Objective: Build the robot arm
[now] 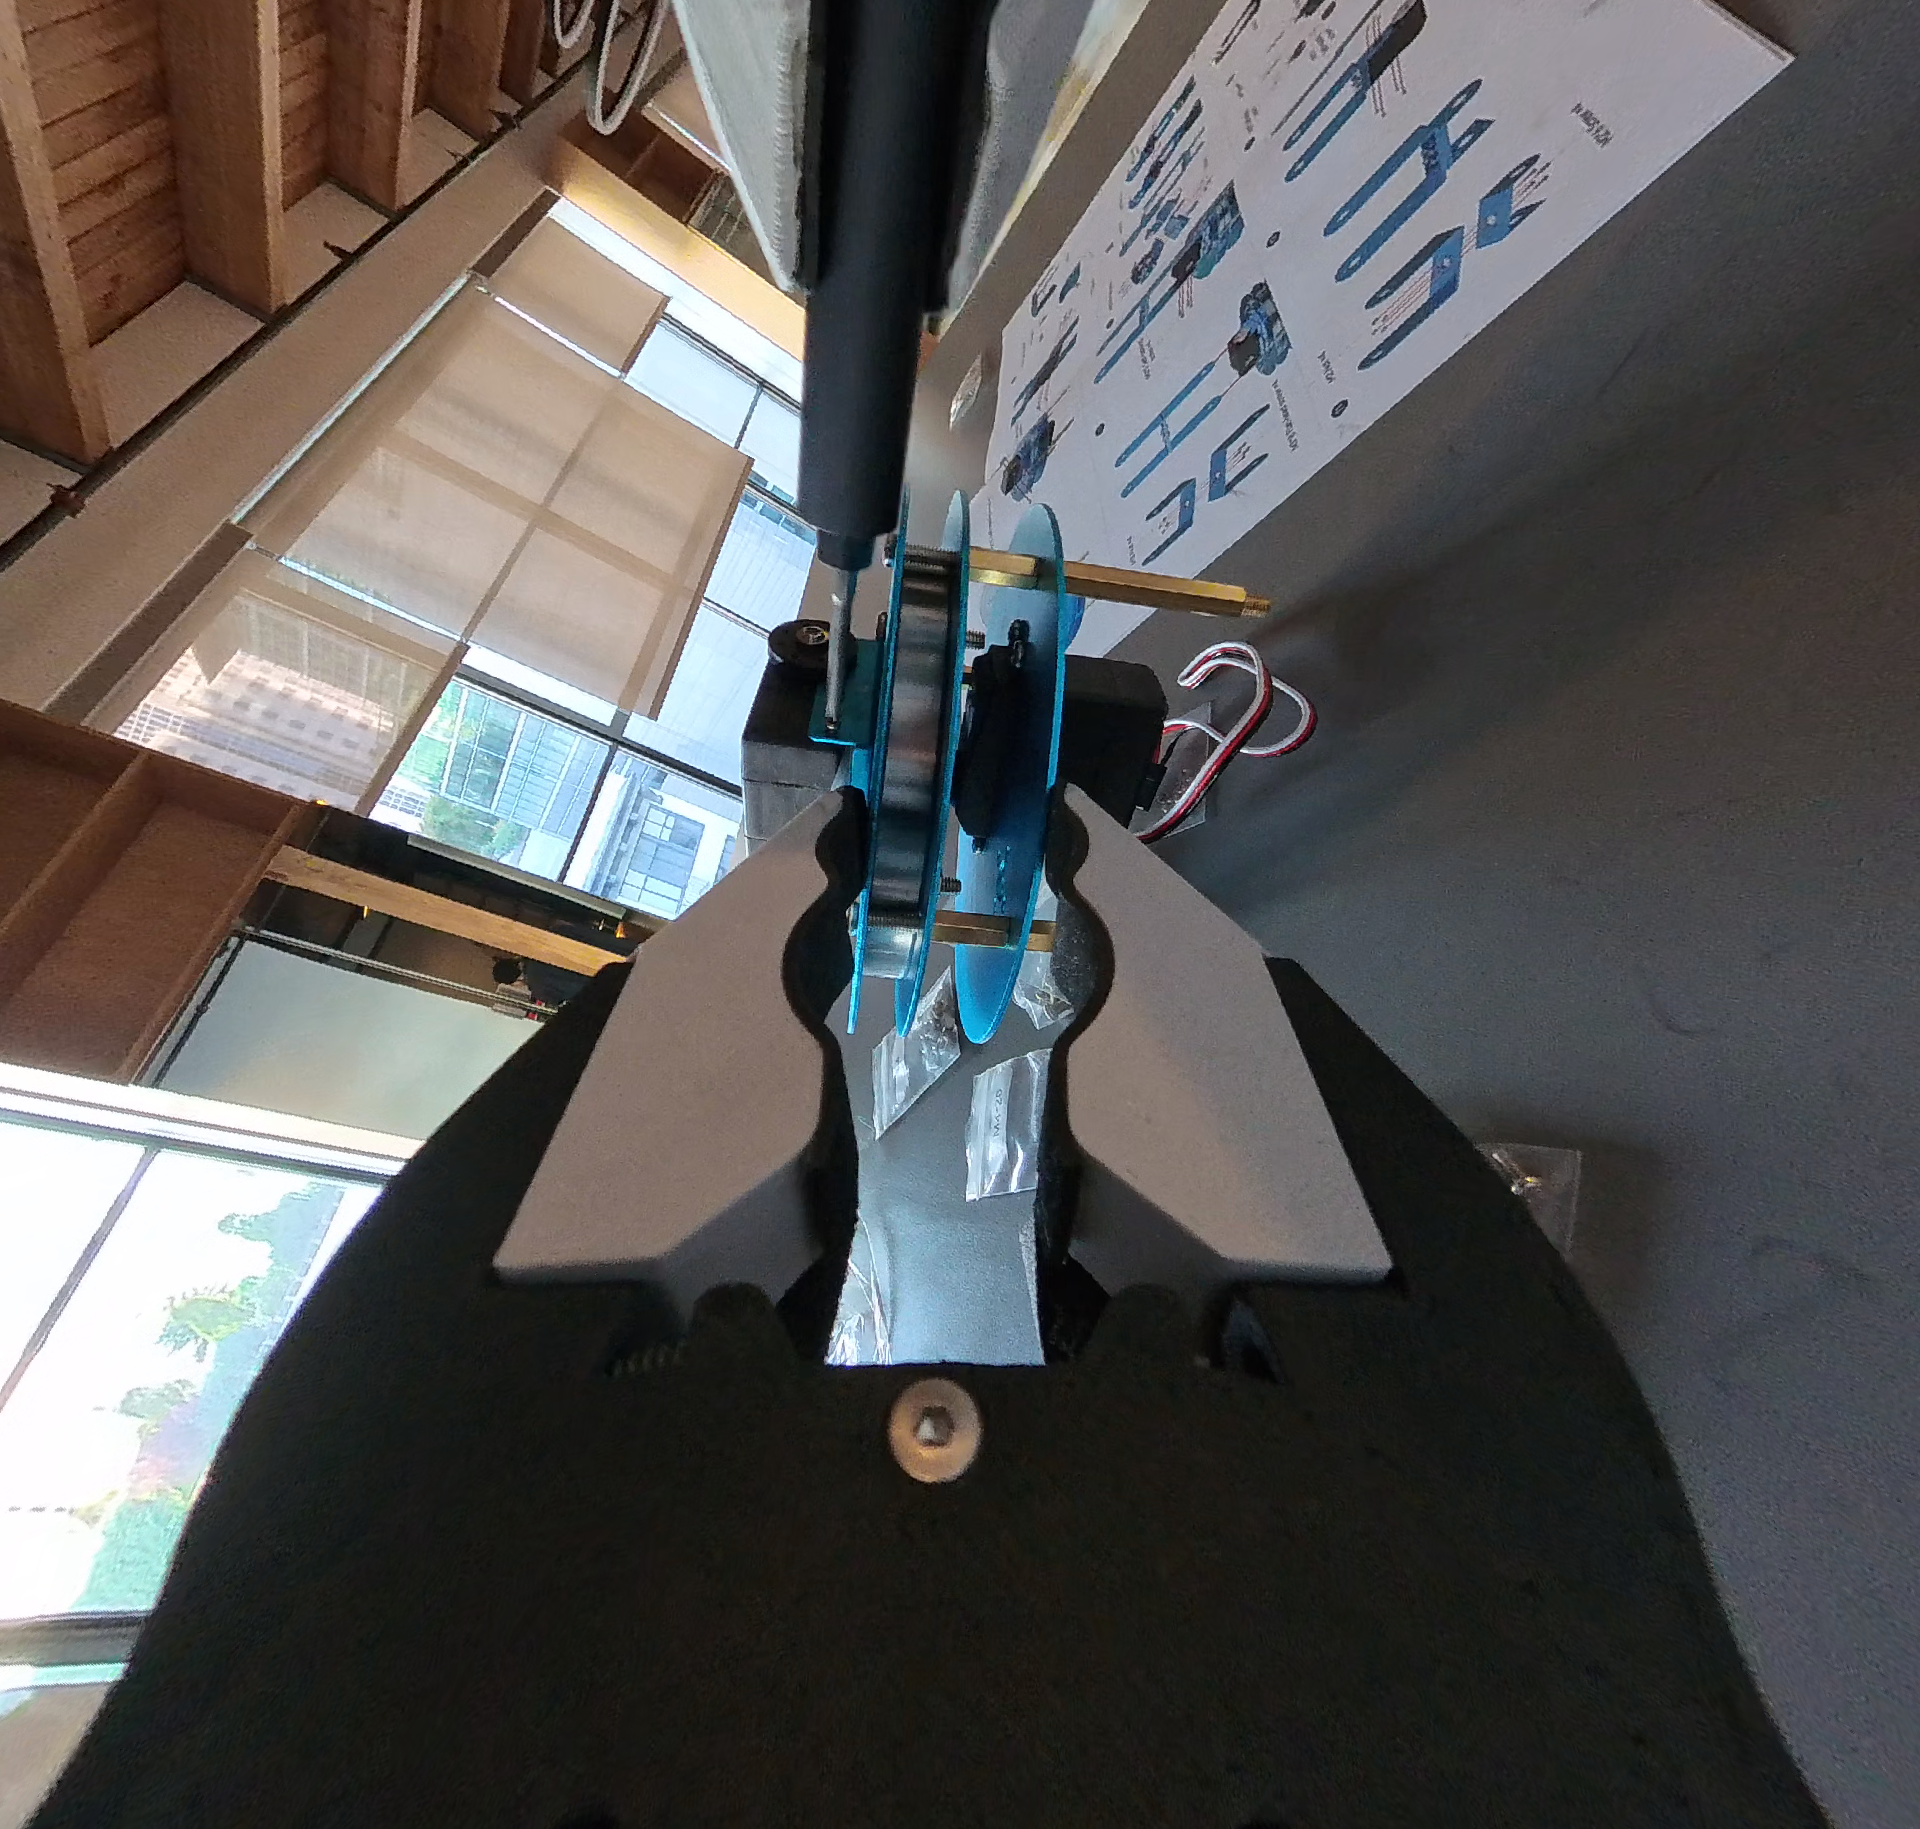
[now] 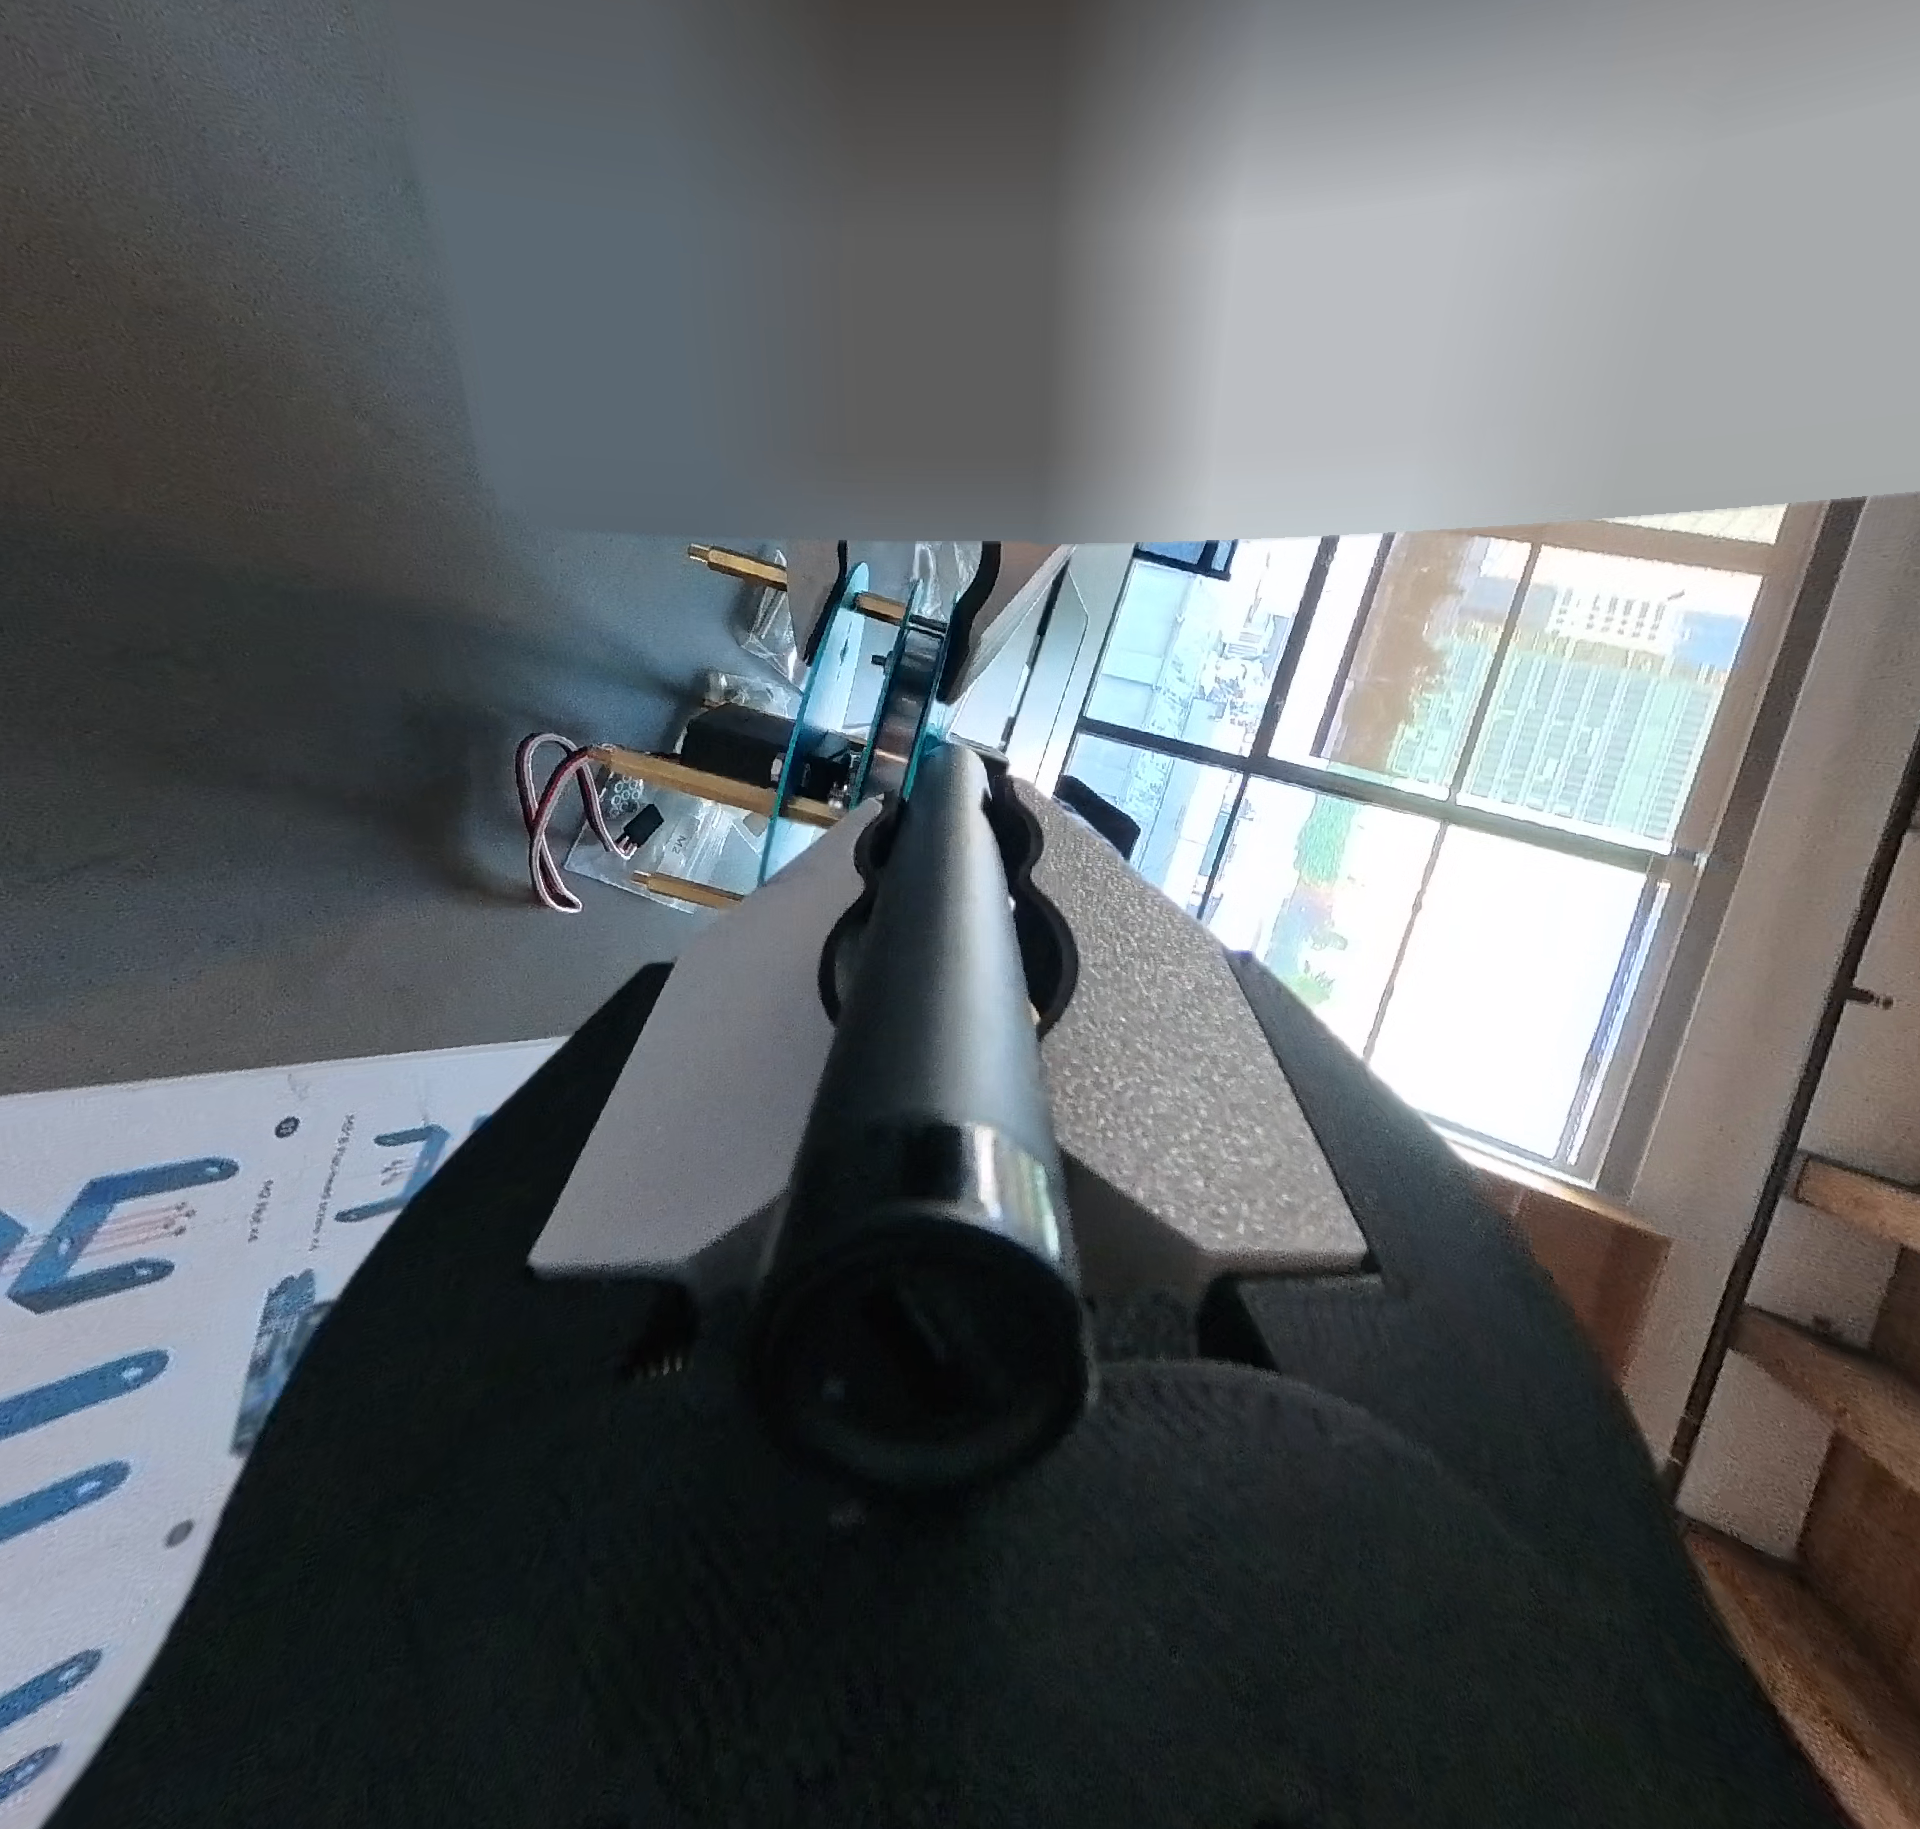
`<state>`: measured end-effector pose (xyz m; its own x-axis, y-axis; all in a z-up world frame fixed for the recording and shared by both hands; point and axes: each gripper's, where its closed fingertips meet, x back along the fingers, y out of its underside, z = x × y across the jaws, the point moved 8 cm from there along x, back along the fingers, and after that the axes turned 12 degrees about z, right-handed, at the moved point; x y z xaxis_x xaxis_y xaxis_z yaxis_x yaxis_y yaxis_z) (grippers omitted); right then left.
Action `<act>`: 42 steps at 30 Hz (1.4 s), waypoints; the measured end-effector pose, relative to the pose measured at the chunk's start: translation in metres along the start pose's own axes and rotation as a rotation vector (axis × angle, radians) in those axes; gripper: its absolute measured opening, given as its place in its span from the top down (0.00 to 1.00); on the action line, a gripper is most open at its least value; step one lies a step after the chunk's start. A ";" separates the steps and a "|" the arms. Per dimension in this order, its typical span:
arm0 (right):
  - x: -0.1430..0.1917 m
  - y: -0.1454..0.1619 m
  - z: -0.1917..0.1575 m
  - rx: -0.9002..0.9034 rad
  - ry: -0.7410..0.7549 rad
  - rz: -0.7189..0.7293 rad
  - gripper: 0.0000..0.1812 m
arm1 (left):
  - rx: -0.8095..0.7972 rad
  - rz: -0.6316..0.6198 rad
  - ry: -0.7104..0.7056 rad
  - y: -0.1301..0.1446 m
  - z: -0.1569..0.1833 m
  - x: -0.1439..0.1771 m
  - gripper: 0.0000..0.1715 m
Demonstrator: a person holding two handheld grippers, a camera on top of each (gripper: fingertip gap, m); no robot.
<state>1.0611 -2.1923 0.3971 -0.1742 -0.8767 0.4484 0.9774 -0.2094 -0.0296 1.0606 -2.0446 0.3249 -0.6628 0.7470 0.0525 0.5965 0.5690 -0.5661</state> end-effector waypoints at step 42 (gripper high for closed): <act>-0.004 0.004 -0.008 -1.018 0.518 -0.004 0.91 | 0.048 -0.024 -0.029 0.001 -0.004 -0.004 0.81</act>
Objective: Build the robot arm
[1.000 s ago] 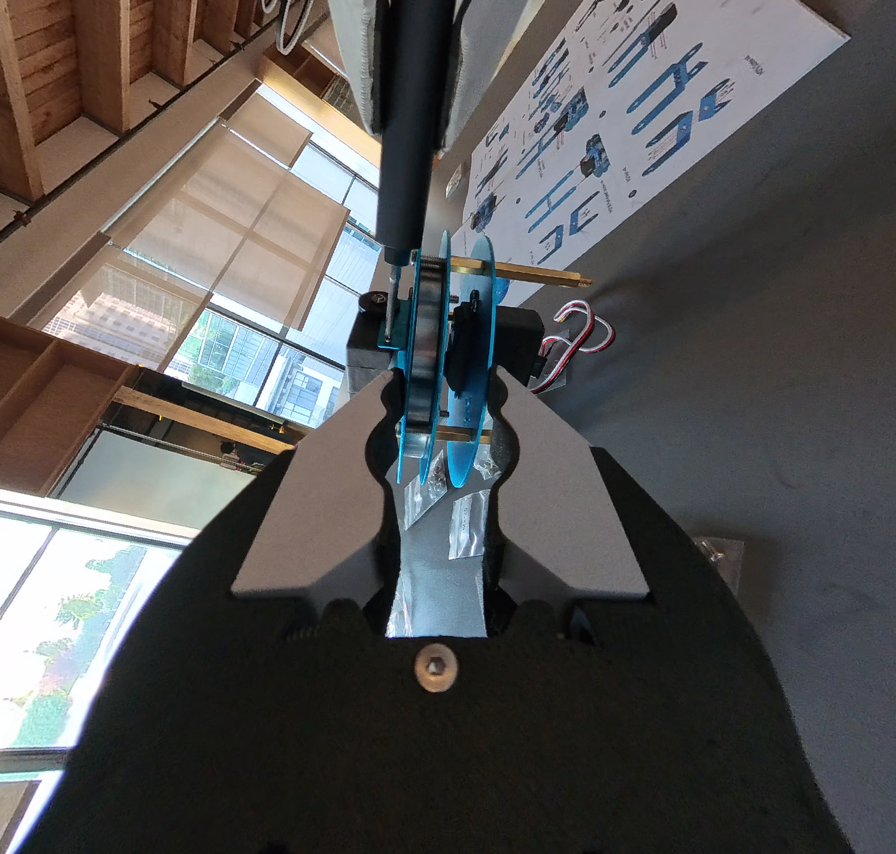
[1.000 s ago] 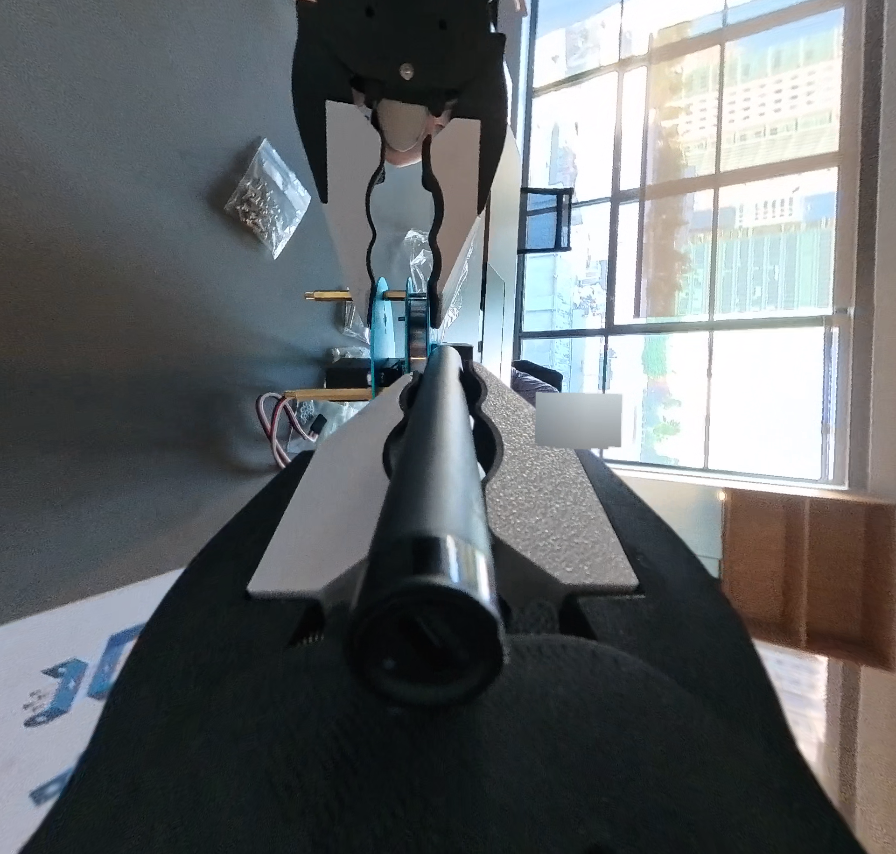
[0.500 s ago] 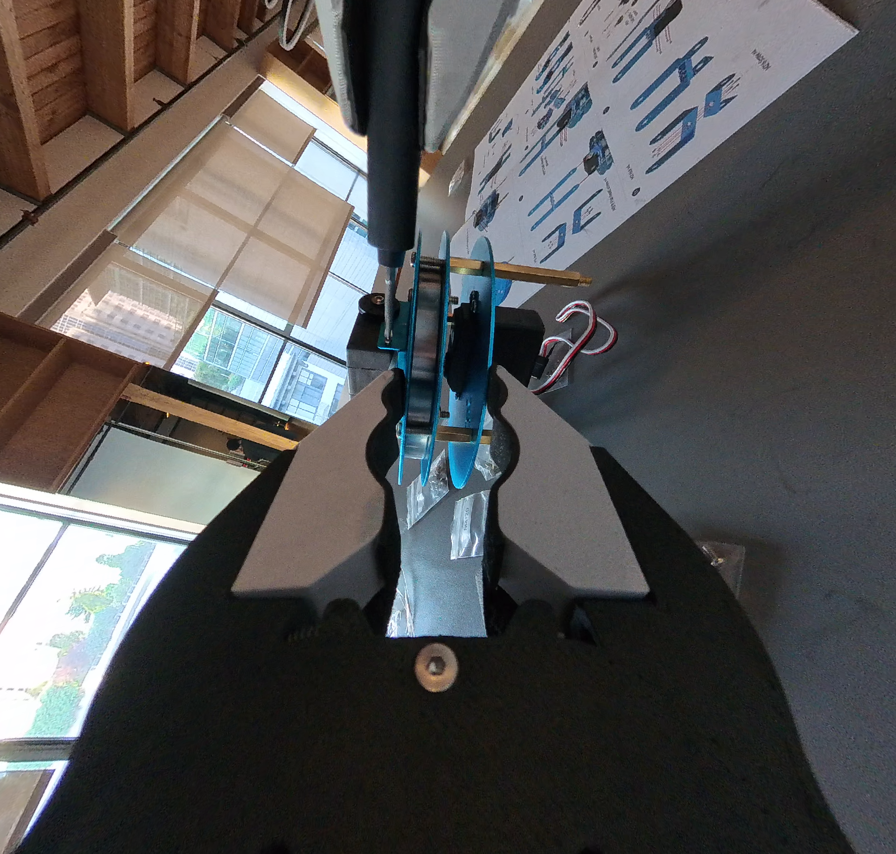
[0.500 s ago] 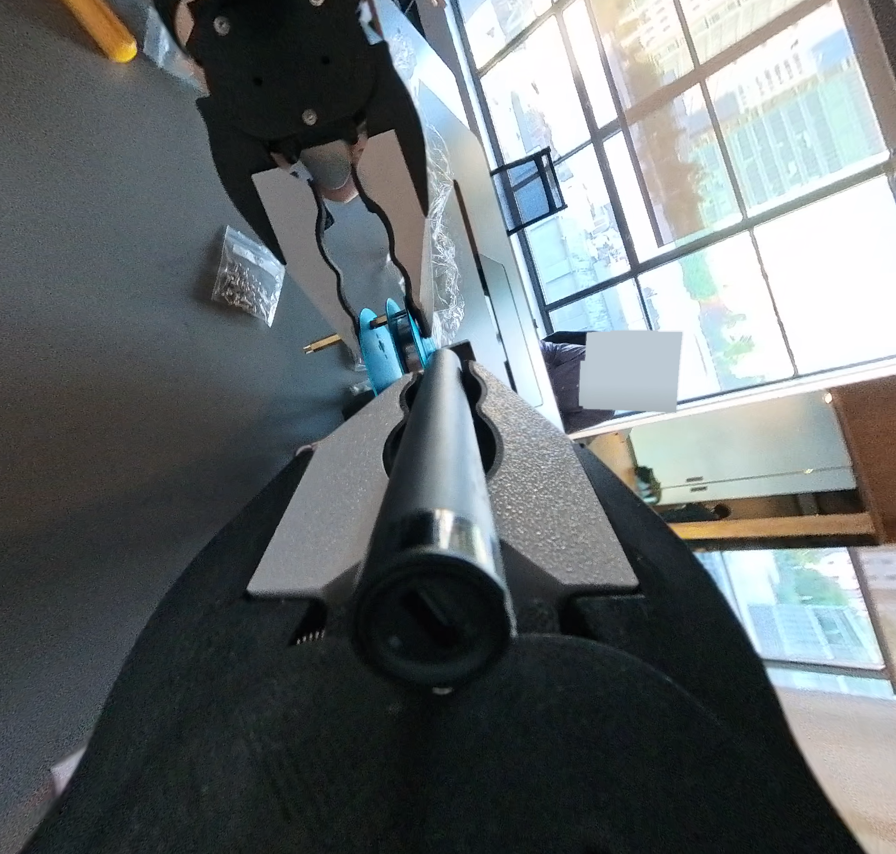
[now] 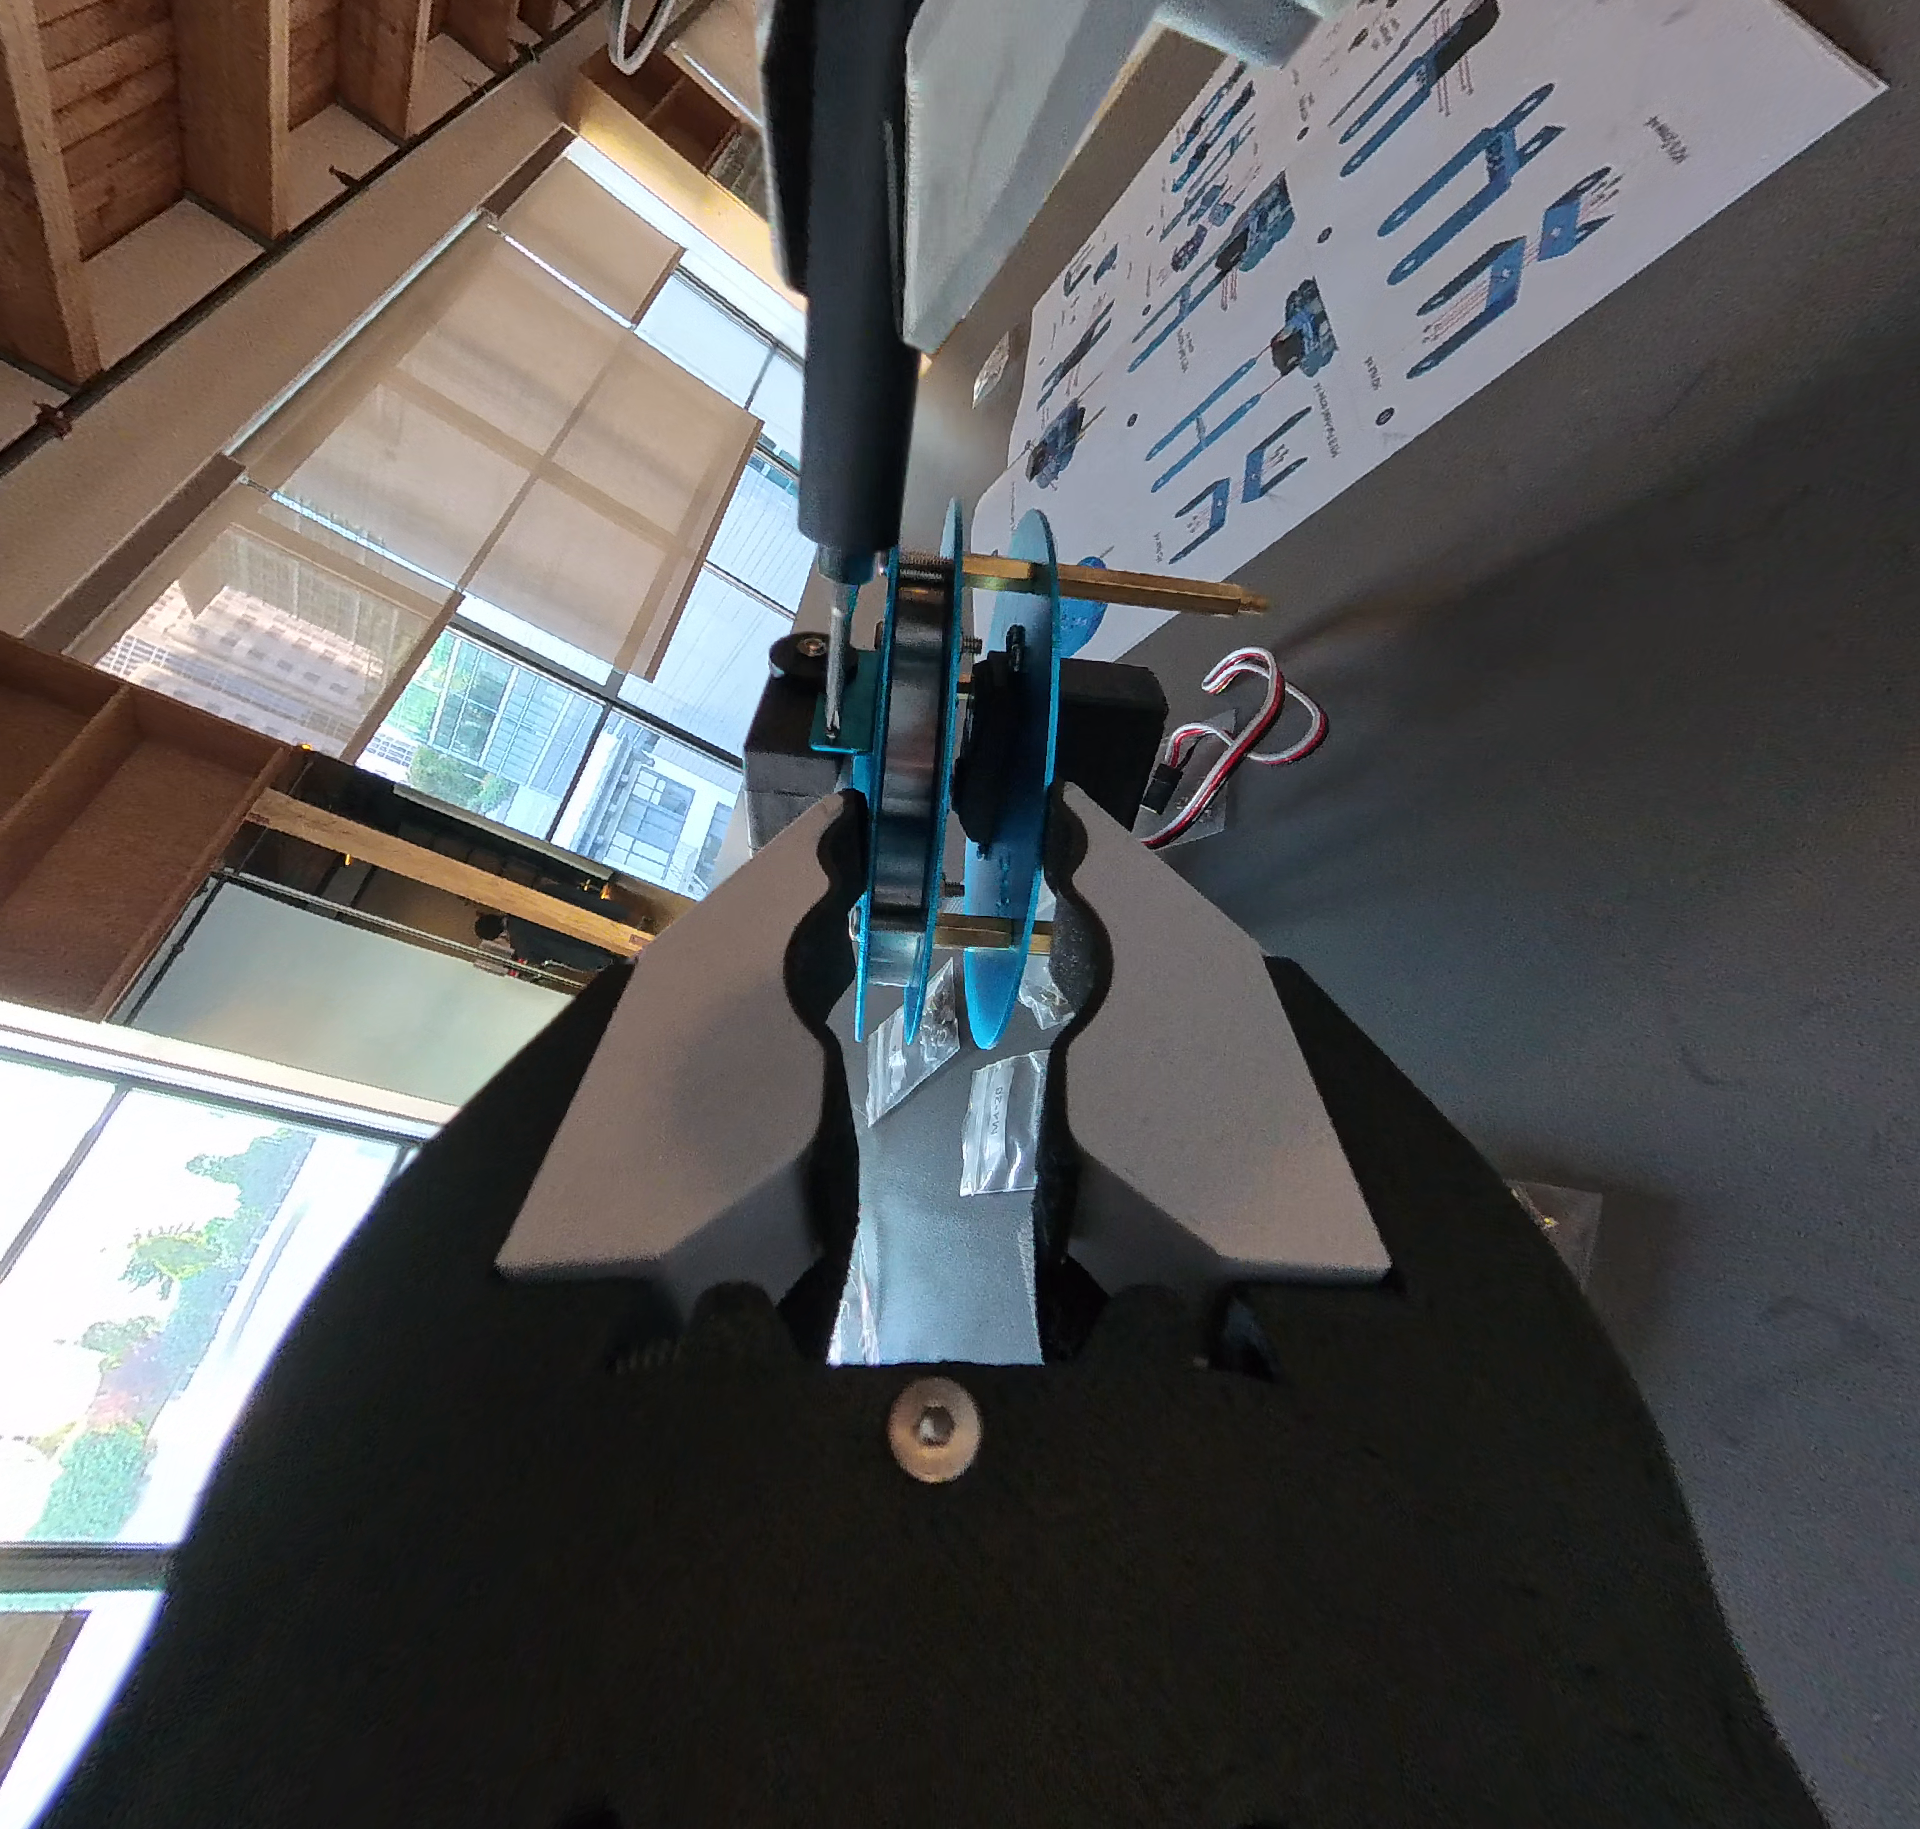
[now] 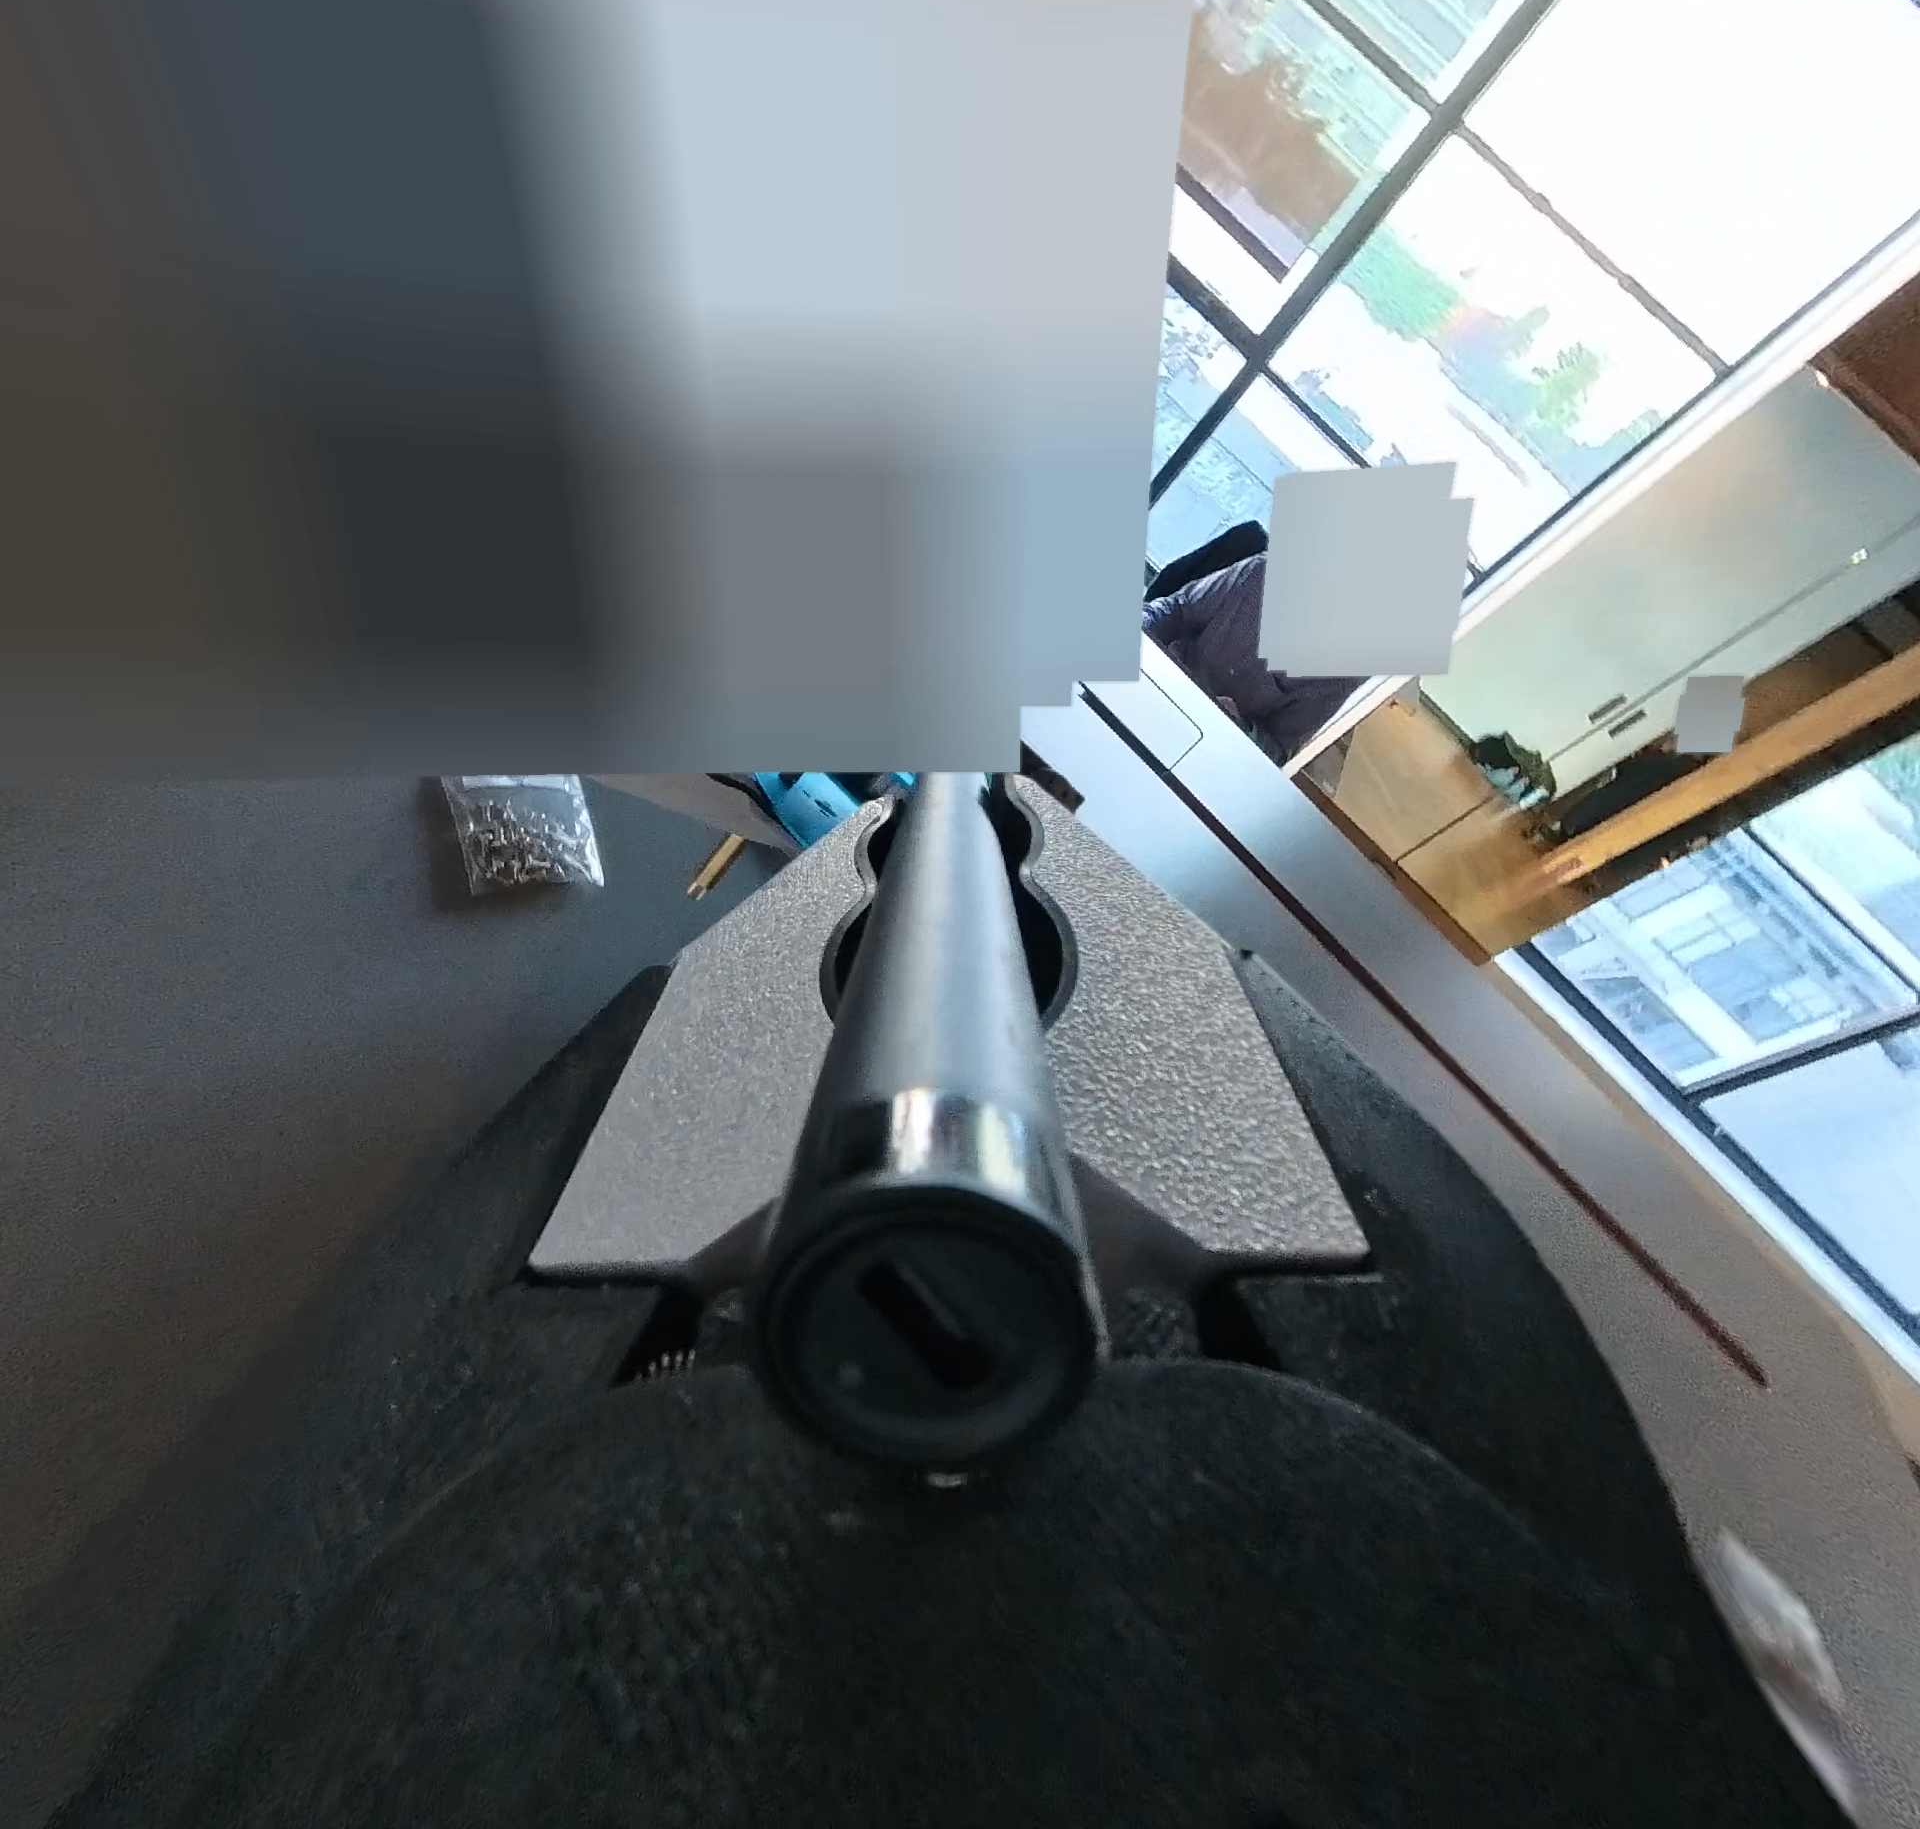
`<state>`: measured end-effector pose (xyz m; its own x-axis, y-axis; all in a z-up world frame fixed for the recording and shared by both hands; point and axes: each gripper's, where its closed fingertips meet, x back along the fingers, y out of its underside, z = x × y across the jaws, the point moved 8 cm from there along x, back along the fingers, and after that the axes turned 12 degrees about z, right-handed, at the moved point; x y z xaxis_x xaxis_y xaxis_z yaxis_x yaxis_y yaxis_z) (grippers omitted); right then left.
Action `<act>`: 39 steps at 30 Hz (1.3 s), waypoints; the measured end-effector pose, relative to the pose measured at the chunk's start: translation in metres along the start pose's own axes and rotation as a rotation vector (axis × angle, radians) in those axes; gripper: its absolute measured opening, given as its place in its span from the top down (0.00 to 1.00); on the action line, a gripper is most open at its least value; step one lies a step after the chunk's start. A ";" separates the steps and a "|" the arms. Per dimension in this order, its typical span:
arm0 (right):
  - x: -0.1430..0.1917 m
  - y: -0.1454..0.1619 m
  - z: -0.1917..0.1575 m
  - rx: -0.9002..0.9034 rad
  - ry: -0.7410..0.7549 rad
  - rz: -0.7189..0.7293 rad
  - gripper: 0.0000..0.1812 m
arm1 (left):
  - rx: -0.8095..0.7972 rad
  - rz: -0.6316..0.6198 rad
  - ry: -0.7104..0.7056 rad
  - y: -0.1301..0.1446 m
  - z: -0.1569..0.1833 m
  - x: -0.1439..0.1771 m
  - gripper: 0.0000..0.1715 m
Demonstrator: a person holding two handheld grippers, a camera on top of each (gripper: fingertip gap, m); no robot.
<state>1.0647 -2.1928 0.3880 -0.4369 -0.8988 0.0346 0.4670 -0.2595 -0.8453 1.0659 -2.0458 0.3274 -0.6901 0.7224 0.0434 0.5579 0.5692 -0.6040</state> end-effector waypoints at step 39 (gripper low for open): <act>0.022 0.017 -0.019 -1.155 0.524 0.072 0.91 | -0.229 -0.049 -0.025 -0.009 0.021 -0.006 0.81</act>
<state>1.0481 -2.2103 0.3640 -0.8126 -0.5824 -0.0219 -0.3213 0.4790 -0.8169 1.0559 -2.0635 0.3162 -0.7286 0.6834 0.0465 0.6114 0.6795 -0.4055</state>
